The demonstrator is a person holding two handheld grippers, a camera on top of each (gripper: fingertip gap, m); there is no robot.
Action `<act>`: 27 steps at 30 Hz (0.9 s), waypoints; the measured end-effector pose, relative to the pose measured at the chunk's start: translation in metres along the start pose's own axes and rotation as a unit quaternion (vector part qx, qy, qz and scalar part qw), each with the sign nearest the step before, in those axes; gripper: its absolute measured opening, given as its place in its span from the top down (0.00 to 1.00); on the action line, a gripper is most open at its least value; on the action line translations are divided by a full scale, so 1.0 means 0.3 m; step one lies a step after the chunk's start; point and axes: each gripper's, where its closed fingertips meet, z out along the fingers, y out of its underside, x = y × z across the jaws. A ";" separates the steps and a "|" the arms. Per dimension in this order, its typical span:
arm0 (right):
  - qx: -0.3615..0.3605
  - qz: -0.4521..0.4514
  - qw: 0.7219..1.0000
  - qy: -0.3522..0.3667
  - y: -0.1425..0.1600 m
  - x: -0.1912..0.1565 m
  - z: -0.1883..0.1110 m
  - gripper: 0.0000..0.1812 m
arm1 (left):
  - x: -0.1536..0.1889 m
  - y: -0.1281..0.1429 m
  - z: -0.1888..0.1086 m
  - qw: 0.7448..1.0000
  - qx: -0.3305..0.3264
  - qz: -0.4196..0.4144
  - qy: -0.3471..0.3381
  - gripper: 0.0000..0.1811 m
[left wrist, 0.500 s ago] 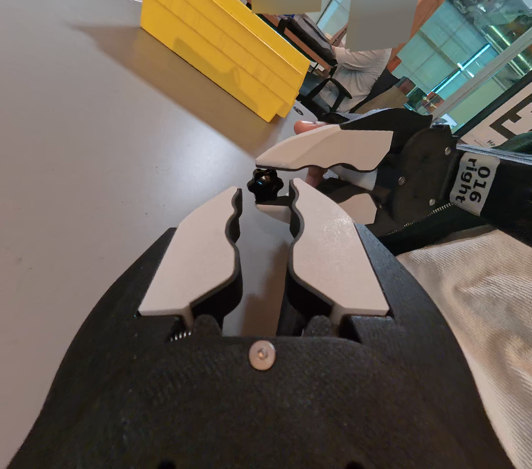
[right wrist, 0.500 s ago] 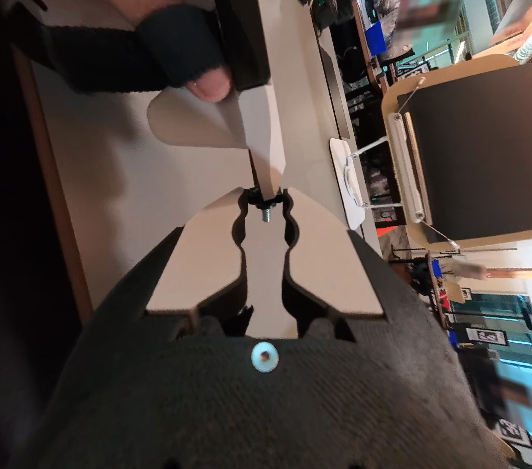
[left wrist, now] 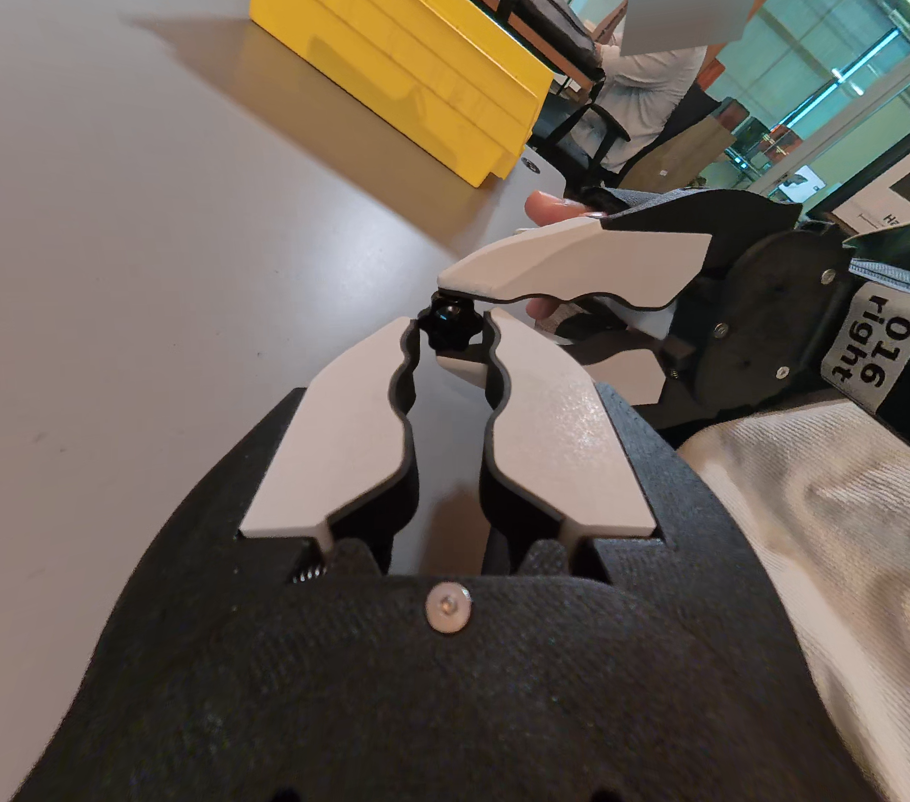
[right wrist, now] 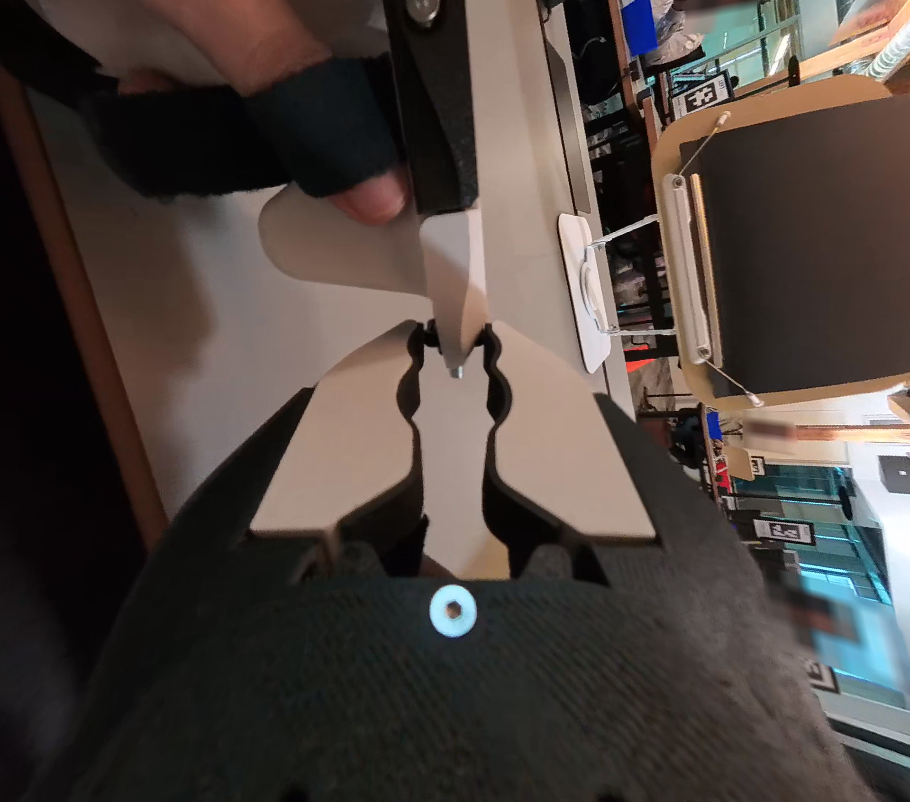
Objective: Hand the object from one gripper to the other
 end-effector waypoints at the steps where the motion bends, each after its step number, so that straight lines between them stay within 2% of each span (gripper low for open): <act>1: 0.004 0.005 1.000 -0.002 -0.001 0.001 -0.001 0.87 | -0.002 -0.002 -0.001 1.000 0.001 0.001 -0.003 0.86; 2: 0.008 0.013 1.000 -0.005 -0.001 0.001 -0.001 0.87 | -0.006 -0.003 -0.003 1.000 -0.001 0.000 -0.006 0.87; 7: 0.031 0.111 0.992 -0.045 0.030 0.015 0.015 0.68 | -0.009 -0.044 -0.036 0.999 0.037 -0.023 0.022 0.87; 10: 0.076 0.215 0.969 -0.092 0.035 0.031 0.021 0.61 | -0.015 -0.072 -0.058 0.997 0.061 -0.029 0.038 0.87; 11: 0.097 0.253 0.956 -0.112 0.032 0.036 0.019 0.63 | -0.015 -0.079 -0.063 0.996 0.068 -0.027 0.043 0.88; 14: 0.165 0.371 0.898 -0.171 0.018 0.069 0.001 0.69 | -0.019 -0.095 -0.077 0.995 0.084 -0.008 0.047 0.88; 18: 0.260 0.494 0.793 -0.244 -0.006 0.129 -0.056 0.81 | 0.002 -0.116 -0.090 0.991 0.108 0.042 0.060 0.88; 20: 0.282 0.543 0.743 -0.270 -0.008 0.147 -0.068 0.82 | 0.021 -0.126 -0.094 0.988 0.121 0.057 0.075 0.88; 25: 0.316 0.587 0.662 -0.343 -0.039 0.139 -0.096 0.85 | 0.076 -0.126 -0.092 0.981 0.128 0.070 0.124 0.88; 27: 0.331 0.587 0.648 -0.354 -0.048 0.145 -0.112 0.86 | 0.097 -0.126 -0.092 0.979 0.129 0.070 0.143 0.88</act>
